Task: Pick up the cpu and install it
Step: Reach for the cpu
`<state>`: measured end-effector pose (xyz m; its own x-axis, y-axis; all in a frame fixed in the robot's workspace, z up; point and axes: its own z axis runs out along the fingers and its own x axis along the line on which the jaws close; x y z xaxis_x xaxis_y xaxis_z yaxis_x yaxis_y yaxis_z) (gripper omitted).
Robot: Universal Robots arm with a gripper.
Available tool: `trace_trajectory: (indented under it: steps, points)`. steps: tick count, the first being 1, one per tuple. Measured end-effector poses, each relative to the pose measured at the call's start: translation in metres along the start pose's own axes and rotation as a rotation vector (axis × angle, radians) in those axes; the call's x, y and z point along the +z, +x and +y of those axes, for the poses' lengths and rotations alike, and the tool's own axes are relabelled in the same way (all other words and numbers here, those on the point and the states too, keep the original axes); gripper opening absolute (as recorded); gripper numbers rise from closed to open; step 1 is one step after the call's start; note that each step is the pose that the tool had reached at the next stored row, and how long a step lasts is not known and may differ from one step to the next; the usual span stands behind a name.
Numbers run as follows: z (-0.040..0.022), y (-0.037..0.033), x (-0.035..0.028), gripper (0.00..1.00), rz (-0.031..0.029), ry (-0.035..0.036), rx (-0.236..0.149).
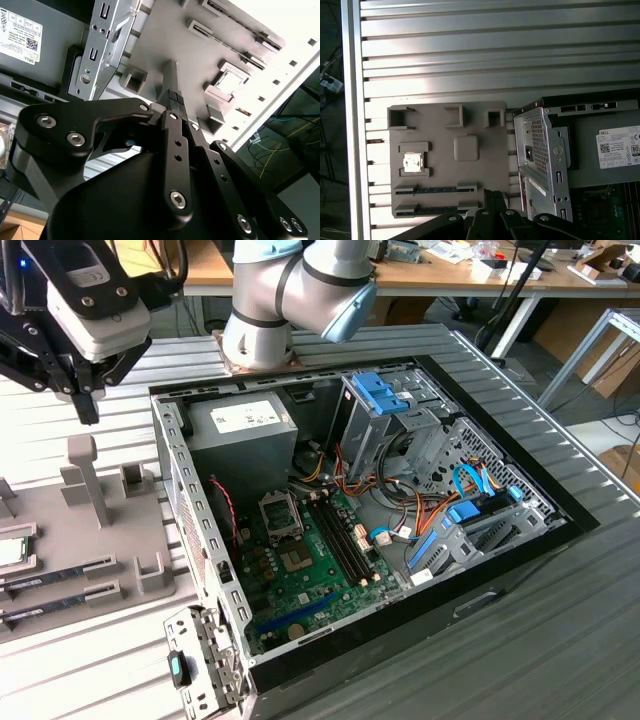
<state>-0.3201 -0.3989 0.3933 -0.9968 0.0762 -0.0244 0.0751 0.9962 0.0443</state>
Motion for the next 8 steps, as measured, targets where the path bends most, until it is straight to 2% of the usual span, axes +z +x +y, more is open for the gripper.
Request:
trace_trajectory:
  steps: [8]
  points:
    - [-0.0003, 0.0046, -0.0001, 0.11, 0.0000, 0.0000, 0.000]
